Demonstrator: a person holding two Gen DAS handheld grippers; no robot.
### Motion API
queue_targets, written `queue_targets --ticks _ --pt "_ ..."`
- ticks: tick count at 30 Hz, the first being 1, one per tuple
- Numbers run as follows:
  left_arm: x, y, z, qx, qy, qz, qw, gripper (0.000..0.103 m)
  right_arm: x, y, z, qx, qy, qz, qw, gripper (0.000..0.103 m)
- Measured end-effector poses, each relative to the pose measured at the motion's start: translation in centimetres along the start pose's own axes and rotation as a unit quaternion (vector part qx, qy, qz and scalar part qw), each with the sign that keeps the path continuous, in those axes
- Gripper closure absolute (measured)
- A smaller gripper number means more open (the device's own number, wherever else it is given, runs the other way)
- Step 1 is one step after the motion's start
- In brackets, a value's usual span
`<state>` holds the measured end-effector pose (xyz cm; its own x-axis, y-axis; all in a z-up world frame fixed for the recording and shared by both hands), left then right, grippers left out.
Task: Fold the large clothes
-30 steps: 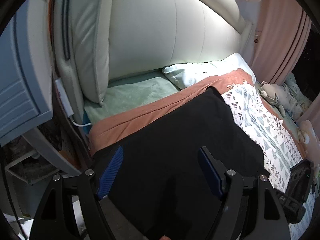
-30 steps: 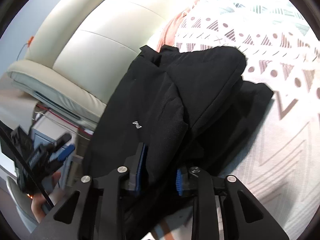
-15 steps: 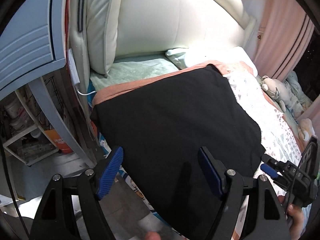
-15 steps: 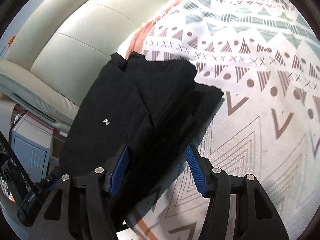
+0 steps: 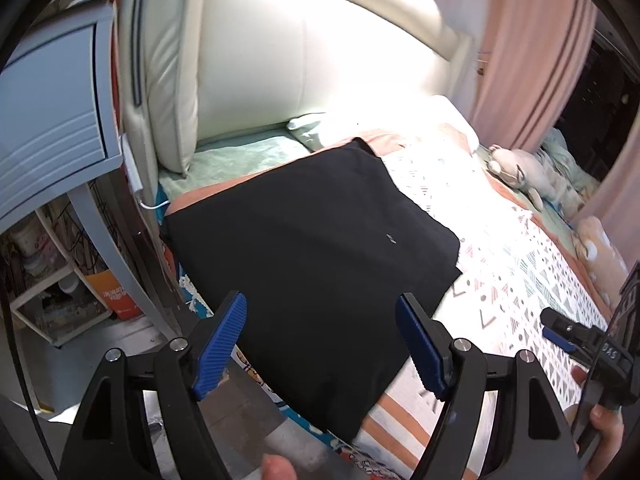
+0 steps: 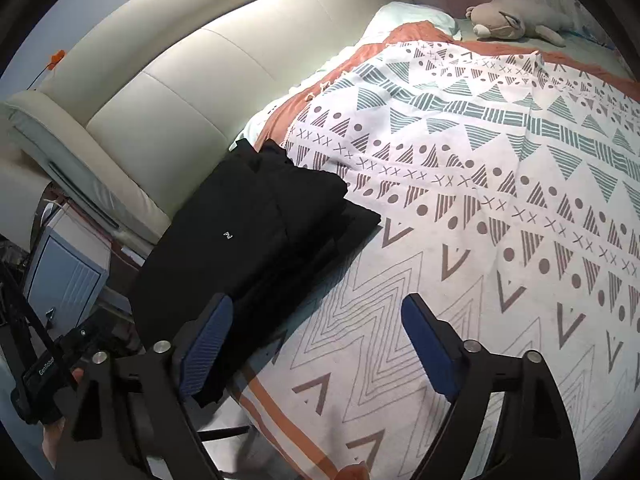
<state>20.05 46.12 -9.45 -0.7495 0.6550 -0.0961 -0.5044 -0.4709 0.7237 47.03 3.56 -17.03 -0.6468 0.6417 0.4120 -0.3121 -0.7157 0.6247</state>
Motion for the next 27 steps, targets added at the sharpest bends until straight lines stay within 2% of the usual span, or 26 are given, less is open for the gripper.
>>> queue_targets --ticks 2,3,5,6,10,16,27 --pt "-0.7 0.8 -0.5 -0.004 -0.004 -0.007 1.0 0.026 0.1 1.6 -0.3 -0.004 0.004 -0.003 1.0 0.015" --pt "-1.1 1.2 -0.7 -0.005 -0.004 -0.013 0.9999 0.025 0.0 2.7 -0.4 -0.007 0.008 -0.007 1.0 0.011" --pt "-2.2 2.1 -1.2 -0.009 -0.01 -0.028 0.9995 0.011 -0.2 4.3 -0.6 -0.017 0.018 -0.015 1.0 0.0" --pt "-3.0 2.6 -1.5 -0.015 -0.017 -0.037 0.9991 0.0 -0.3 5.5 -0.6 -0.027 0.026 -0.022 0.999 0.0" --pt "-5.9 5.0 -2.4 -0.039 -0.046 -0.056 0.9966 0.0 -1.0 9.2 -1.2 -0.048 0.042 -0.04 0.997 0.0" --pt "-9.9 8.0 -3.9 -0.055 -0.072 -0.087 0.9921 0.0 -2.0 15.2 -2.8 -0.087 0.064 -0.074 0.991 0.0" --pt "-16.5 13.6 -7.6 -0.077 -0.12 -0.135 0.9805 0.0 -4.8 26.6 -7.6 -0.136 0.052 -0.114 0.983 0.0"
Point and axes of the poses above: each gripper's, at about its wrist camera, not at the fingertips, and y roughly against the way its jaws point, x to its left, z to its top, the point moved 9 cm from there along -y, roughly the way its jaws point, and after that the axes turned 12 degrees about z, right-handed, at the moved point
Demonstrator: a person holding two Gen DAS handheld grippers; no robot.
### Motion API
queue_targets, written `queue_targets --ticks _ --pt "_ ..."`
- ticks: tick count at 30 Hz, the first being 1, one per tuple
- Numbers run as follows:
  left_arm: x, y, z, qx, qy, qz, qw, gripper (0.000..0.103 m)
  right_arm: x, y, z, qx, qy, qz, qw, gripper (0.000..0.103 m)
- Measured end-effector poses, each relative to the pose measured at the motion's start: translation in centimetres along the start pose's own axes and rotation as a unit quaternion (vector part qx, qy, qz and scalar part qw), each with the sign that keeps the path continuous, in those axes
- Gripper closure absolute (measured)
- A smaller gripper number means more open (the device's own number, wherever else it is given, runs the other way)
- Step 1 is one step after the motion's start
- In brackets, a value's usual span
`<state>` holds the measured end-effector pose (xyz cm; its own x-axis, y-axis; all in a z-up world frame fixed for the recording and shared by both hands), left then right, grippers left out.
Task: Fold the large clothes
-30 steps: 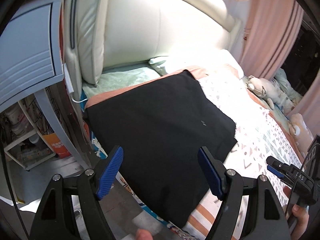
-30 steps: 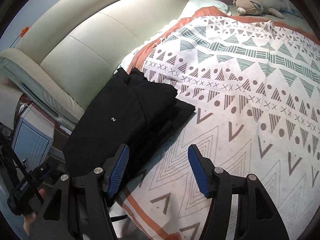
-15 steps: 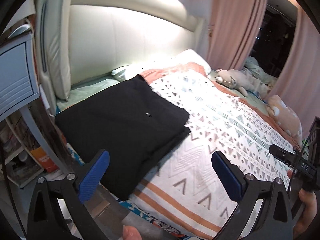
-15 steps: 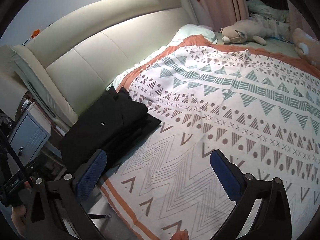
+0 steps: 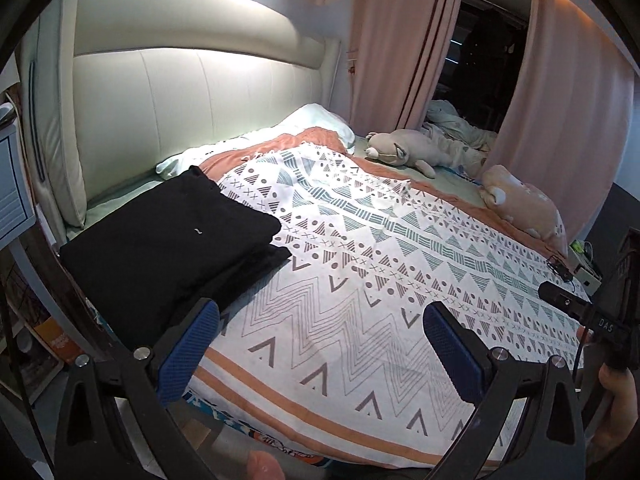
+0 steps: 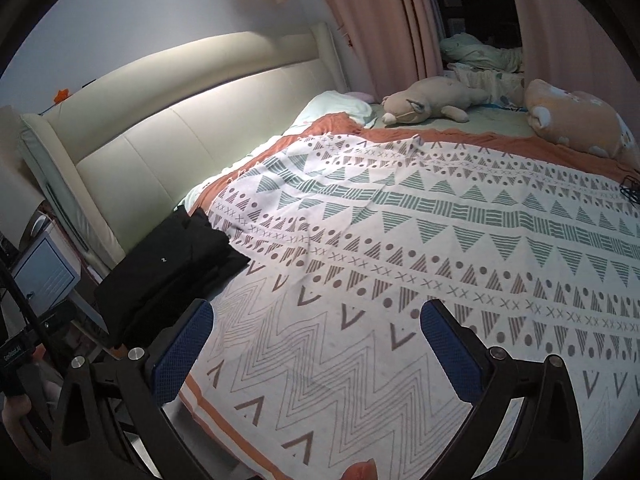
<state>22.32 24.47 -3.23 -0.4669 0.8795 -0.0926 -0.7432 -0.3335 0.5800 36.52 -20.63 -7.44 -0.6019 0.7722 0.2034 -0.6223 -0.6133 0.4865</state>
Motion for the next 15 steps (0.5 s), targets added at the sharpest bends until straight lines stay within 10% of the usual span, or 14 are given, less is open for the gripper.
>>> queue_targets --ticks 15 --pt "-5.7 8.7 -3.3 -0.044 -0.045 -0.043 0.9971 0.0 -3.2 14.1 -5.2 -0.042 -0.033 -0.033 0.998 0.0"
Point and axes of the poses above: each gripper's, at about its wrist camera, not at the fingertips, and y roughly against the way its jaws point, x to its left, z to its top, the point moved 9 cm from there along -y, roughly the way its jaws point, and after that the axes turned 12 degrees about z, right-handed, at the moved point
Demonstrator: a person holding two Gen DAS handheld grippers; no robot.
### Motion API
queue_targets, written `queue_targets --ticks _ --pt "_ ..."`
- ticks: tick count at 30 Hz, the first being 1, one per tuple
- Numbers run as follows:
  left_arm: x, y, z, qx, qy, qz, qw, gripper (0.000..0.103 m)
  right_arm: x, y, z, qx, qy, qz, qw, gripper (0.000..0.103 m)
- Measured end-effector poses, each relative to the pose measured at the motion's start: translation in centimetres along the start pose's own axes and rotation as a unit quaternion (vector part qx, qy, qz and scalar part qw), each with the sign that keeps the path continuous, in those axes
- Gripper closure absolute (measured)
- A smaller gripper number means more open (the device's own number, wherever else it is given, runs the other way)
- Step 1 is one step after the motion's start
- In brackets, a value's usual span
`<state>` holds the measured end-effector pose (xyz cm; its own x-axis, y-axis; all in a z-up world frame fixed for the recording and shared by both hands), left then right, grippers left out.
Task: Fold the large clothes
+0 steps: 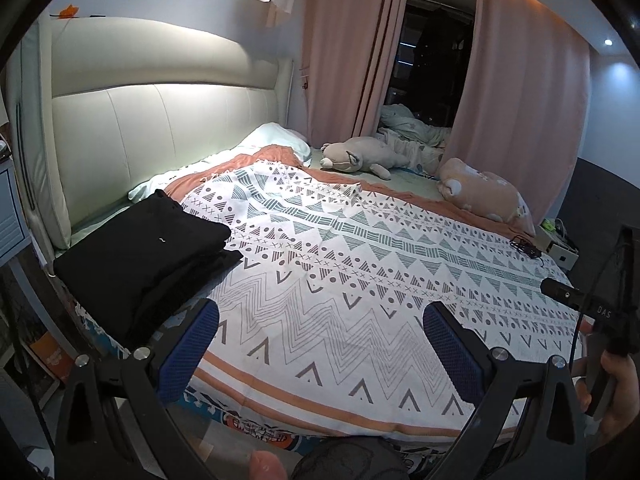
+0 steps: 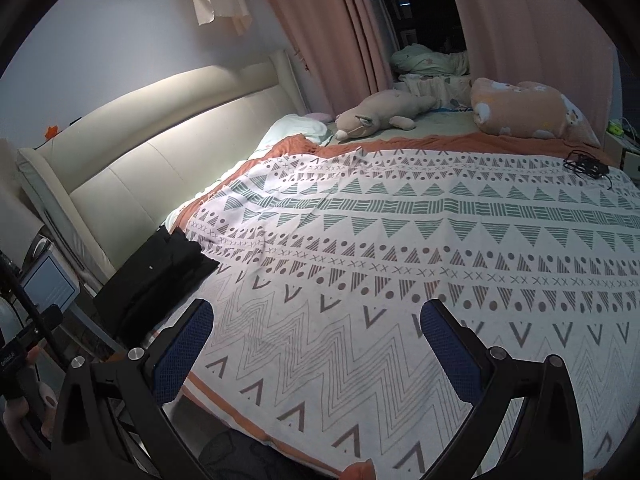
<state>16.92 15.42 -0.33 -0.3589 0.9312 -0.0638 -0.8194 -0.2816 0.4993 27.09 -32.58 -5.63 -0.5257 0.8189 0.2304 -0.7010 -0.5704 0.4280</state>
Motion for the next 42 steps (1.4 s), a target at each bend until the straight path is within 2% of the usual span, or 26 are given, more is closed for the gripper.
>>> queue_targets --ticks 10,18,25,30,36,42 --pt "-2.7 6.6 -2.9 -0.038 -0.036 -0.019 0.9984 0.0 0.8 7.8 -5.1 -0.026 0.004 -0.019 0.999 0.0" --pt "-2.8 10.7 -5.7 -0.062 -0.047 -0.012 0.9969 0.0 2.6 12.2 -8.9 -0.043 0.03 -0.036 0.998 0.0" --pt "-2.6 12.9 -8.4 -0.068 -0.045 -0.017 0.9965 0.0 3.9 14.8 -12.8 -0.061 0.049 -0.036 0.996 0.0" --pt "-3.1 14.2 -10.0 -0.072 -0.057 -0.022 0.9955 0.0 3.8 15.8 -15.4 -0.057 0.054 -0.045 0.996 0.0" --pt "-3.4 15.6 -11.6 -0.074 -0.058 -0.031 0.995 0.0 3.5 17.1 -17.2 -0.056 0.047 -0.049 0.996 0.0" --pt "-3.3 16.0 -12.0 -0.082 -0.053 -0.032 0.9947 0.0 4.2 17.9 -17.4 -0.06 0.052 -0.053 0.995 0.0"
Point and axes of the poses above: each gripper's, at about its wrist camera, not at the fingertips, and y roughly against the way its jaws point, x to its left, z to its top, the point moved 9 cm from there along -y, roughly the way its jaws point, and after that the axes turned 12 degrees about z, right-handed, at the moved point
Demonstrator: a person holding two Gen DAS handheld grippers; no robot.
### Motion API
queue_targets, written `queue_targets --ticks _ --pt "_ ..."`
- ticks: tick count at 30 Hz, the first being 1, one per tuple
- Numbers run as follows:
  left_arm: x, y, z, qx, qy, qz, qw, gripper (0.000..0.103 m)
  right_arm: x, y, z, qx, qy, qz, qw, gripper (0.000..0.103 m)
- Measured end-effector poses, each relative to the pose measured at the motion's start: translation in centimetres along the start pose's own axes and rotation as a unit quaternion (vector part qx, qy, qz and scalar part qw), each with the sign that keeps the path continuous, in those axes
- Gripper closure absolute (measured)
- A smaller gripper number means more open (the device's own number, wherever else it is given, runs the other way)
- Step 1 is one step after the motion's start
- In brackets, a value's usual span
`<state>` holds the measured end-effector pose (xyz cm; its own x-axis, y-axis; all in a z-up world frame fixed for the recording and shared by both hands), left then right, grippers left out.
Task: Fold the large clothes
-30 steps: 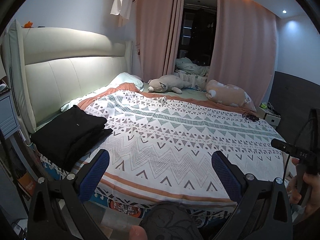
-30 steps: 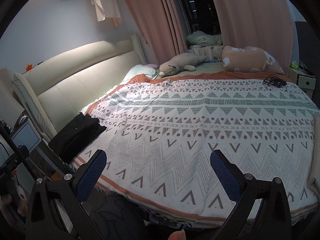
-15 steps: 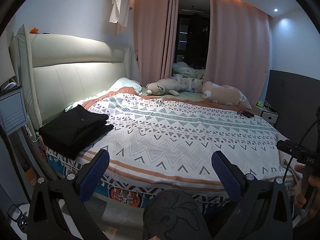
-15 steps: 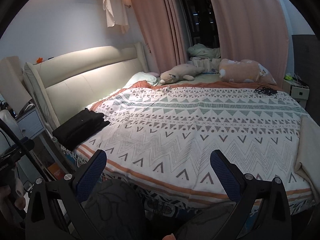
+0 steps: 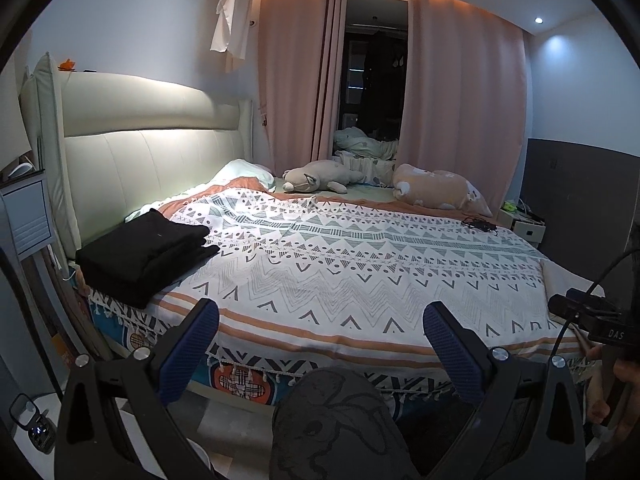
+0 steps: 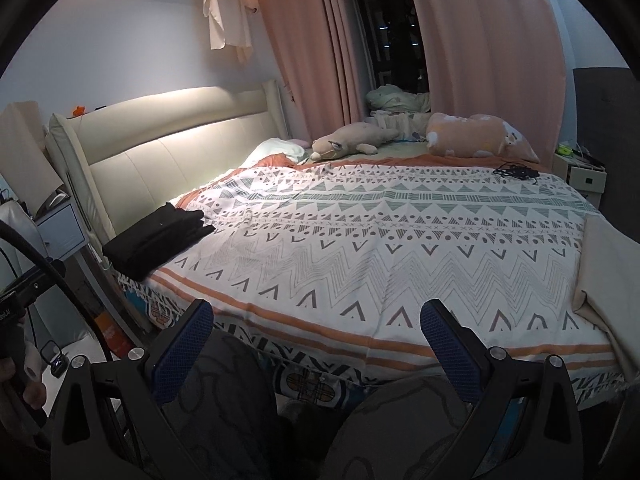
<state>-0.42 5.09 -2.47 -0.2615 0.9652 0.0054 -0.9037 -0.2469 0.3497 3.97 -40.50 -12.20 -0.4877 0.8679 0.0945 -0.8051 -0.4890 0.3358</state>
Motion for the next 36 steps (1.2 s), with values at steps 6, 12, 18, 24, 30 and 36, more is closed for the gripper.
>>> queue_targets --ticks 6,12,18,24,30,36 --pt "0.32 -0.02 -0.02 0.001 0.004 0.001 1.0 0.0 0.6 -0.14 0.03 -0.004 0.006 0.001 1.0 0.0" --pt "0.17 -0.37 -0.09 0.007 0.007 0.0 1.0 0.0 0.8 -0.56 -0.23 -0.001 0.008 0.0 1.0 0.0" --pt "0.0 -0.46 -0.02 0.007 0.007 0.001 0.9999 0.0 0.66 -0.66 -0.44 -0.002 0.004 -0.001 1.0 0.0" --pt "0.24 -0.3 0.19 -0.001 0.014 0.003 0.9999 0.0 0.49 -0.47 -0.44 -0.003 0.004 -0.003 1.0 0.0" --pt "0.47 -0.36 0.32 -0.001 0.016 0.003 0.9999 0.0 0.2 -0.09 -0.37 -0.01 0.0 -0.003 1.0 0.0" --pt "0.33 -0.2 0.25 0.0 0.014 0.002 0.9999 0.0 -0.04 -0.02 -0.69 -0.01 -0.004 -0.002 1.0 0.0"
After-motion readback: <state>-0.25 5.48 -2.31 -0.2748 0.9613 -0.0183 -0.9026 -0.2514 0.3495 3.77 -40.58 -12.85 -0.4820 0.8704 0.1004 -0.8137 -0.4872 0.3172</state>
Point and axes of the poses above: each gripper's, at about its wrist camera, not at the fingertips, and y roughly against the way its jaws point, x to its left, z to its top, the point moved 9 cm from there along -y, roughly the way its jaws point, and after that the axes turned 12 degrees about z, right-handed, at the moved point
